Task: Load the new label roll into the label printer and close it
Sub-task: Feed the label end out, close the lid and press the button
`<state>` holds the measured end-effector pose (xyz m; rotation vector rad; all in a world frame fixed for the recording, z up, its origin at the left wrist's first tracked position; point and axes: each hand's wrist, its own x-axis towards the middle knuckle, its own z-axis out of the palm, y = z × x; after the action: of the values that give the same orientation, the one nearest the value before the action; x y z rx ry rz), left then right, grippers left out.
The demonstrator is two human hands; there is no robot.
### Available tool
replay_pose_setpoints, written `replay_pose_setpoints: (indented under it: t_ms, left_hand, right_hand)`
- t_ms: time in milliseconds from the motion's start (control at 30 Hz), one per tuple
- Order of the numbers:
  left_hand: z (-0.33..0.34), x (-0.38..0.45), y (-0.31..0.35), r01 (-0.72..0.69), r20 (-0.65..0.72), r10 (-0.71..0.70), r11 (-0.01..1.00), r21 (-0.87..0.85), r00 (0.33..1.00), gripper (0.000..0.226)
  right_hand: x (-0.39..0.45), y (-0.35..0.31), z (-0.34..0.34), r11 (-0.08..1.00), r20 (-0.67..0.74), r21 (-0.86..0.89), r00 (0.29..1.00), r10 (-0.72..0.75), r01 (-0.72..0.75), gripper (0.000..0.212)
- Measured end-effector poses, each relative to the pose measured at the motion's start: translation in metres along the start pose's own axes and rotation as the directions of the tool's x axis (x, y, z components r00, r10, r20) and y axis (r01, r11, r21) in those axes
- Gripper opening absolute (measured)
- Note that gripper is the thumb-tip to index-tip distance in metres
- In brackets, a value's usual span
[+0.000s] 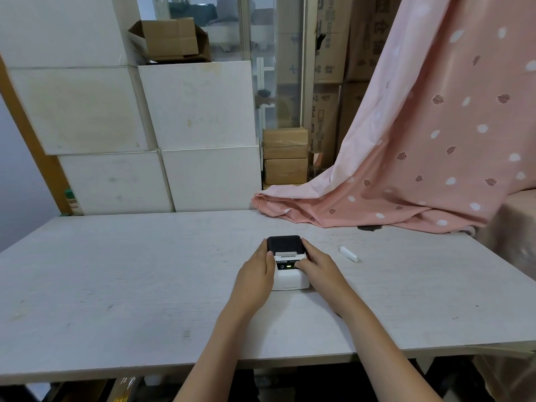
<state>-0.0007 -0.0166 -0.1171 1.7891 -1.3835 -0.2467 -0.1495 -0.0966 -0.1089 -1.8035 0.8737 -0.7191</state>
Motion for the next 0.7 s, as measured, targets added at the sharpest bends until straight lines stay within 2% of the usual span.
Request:
replay_pose_setpoints:
  t_ms: [700]
  left_hand:
    - [-0.0005,-0.0007,0.0018,0.008,-0.01,-0.008,1.0,0.002,1.0,0.036]
  right_hand:
    - [0.0009,0.0014,0.0003,1.0,-0.008,0.0,1.0,-0.015,0.015,0.047]
